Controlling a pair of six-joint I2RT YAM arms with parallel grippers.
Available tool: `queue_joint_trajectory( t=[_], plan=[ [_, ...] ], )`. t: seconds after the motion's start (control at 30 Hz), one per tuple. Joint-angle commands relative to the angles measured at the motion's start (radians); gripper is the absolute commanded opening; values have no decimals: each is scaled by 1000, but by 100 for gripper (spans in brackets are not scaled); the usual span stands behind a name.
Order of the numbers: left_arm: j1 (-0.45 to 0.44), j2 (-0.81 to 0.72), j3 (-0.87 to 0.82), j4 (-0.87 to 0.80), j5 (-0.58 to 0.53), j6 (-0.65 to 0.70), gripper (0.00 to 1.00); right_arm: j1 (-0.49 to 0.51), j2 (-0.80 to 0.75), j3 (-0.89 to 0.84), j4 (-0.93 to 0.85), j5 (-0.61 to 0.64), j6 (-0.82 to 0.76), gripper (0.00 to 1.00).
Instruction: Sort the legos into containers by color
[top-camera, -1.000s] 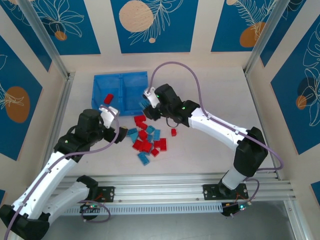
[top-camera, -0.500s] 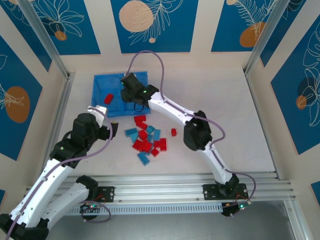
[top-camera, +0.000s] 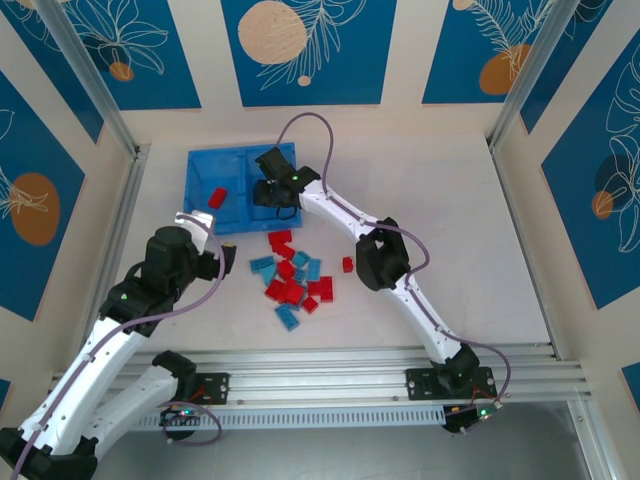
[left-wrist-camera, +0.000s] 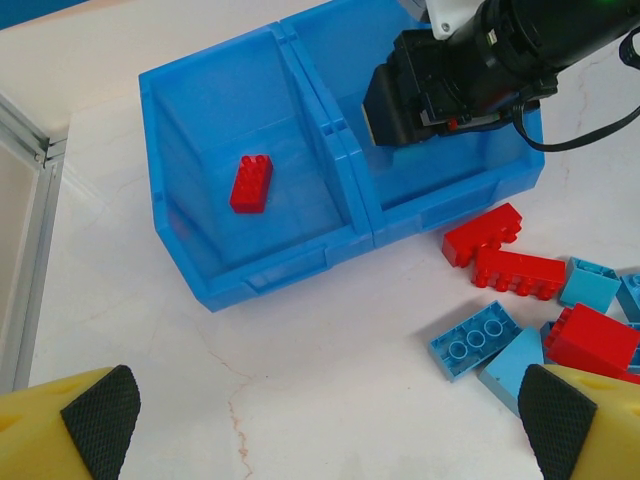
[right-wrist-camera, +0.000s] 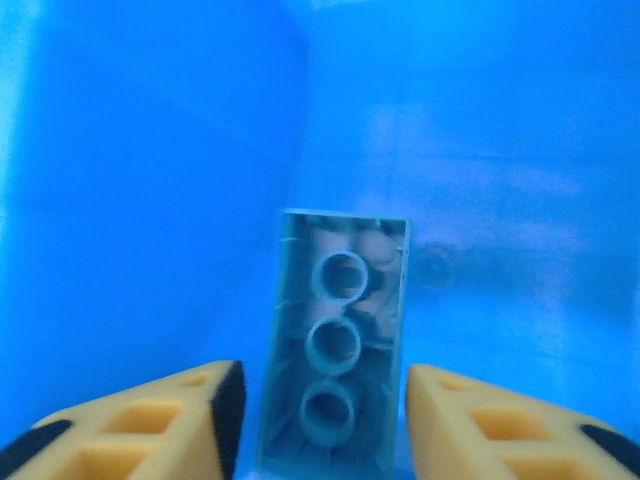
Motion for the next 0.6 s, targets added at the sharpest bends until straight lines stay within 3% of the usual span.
queue_joint_trajectory(
  t=[0.0, 0.3, 0.4, 0.57],
  plan=[
    [13, -13, -8, 13, 6, -3, 100, 18, -68, 44, -9, -50, 21, 53],
    [13, -20, -15, 16, -13, 0, 100, 52, -347, -84, -30, -38, -60, 54],
    [15, -20, -18, 20, -18, -1, 100, 85, -528, -265, 8, -45, -126, 54],
    [17, -15, -23, 30, -19, -13, 100, 155, -882, -712, 146, -47, -189, 55]
  ],
)
